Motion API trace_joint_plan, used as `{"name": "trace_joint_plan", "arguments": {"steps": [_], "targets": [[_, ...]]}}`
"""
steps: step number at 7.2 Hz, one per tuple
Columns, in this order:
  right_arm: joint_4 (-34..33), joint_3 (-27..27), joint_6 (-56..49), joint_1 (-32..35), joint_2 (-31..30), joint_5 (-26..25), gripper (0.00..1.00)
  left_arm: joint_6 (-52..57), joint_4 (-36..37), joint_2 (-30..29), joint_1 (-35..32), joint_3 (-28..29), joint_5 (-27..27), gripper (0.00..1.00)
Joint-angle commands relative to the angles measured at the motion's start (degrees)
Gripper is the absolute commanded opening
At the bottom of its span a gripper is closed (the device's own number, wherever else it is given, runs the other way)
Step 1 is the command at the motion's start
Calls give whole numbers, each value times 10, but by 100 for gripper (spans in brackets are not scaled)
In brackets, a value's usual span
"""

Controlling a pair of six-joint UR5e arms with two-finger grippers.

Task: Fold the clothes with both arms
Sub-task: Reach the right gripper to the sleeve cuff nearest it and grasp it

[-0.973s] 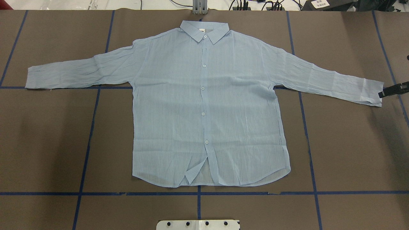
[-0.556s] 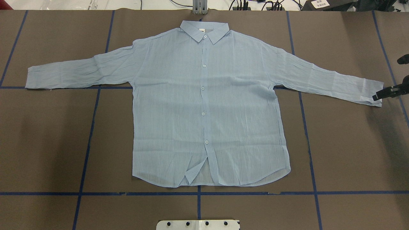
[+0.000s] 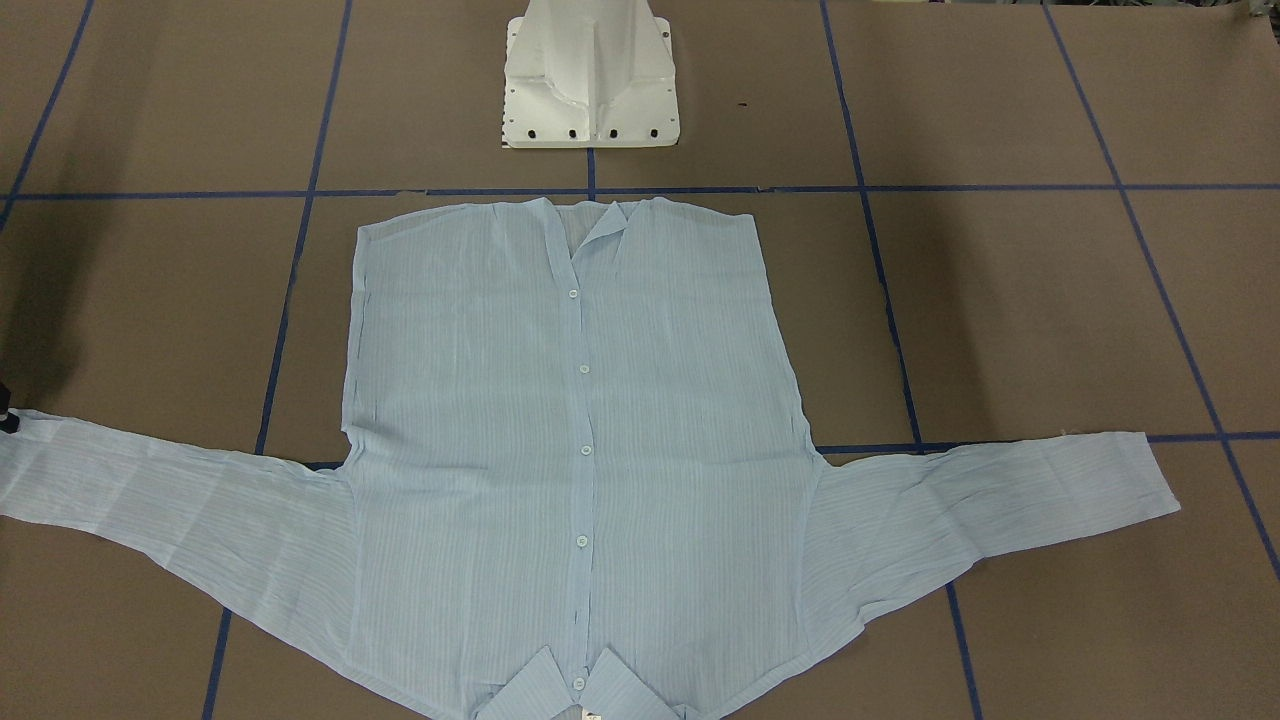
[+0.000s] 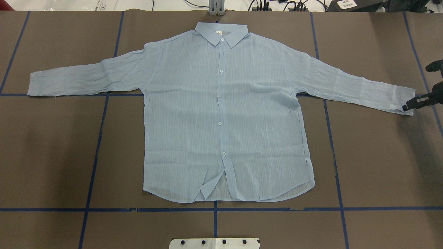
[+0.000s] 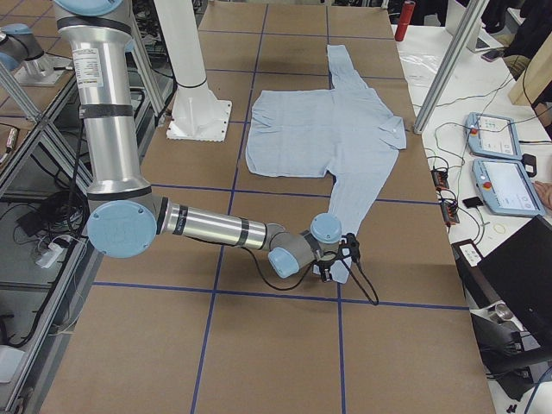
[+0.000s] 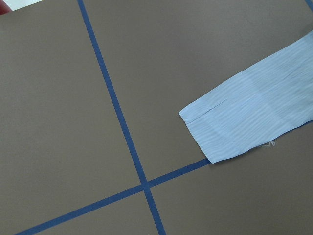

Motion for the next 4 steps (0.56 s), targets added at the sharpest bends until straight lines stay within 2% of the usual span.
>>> {"name": "trace_joint_plan", "arguments": {"steps": [1,2,3,4], "targets": [[-1,-1,0,-5,1,0,57,-1,0,-2,0,-1,0,100],[-1,-1,-2,-5,1,1,55,-1,0,-2,0,-2,0,100],[-2,1,-2,-4,1,5,48,-1,0,-2,0,-2,0,100],[-2,2,-2,-4,2,6,31,-1,0,-2,0,-2,0,100]]}}
